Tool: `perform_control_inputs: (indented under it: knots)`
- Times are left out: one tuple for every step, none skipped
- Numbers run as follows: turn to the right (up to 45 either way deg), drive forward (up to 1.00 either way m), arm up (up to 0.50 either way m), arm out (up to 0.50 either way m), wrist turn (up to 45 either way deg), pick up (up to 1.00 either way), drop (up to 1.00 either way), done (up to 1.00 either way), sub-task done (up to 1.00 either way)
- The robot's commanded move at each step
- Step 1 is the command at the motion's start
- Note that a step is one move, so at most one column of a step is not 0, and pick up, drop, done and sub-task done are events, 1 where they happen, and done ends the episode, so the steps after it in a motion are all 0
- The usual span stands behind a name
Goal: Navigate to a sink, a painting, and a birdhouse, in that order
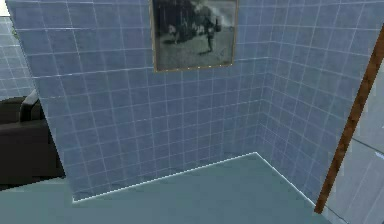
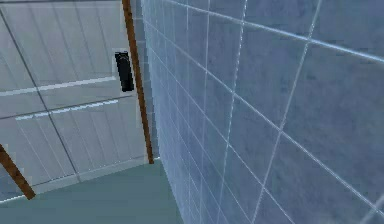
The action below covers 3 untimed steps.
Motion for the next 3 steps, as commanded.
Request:
perform_control_inputs:
  knots:
    - [-21.0, 0.0, 0.0, 0.0, 0.0, 0.0, 0.0, 0.0, 0.0]
    - [0.0, 0.15, 0.0, 0.0, 0.0, 0.0, 0.0, 0.0, 0.0]
    - [-45.0, 0.0, 0.0, 0.0, 0.0, 0.0, 0.0, 0.0, 0.0]
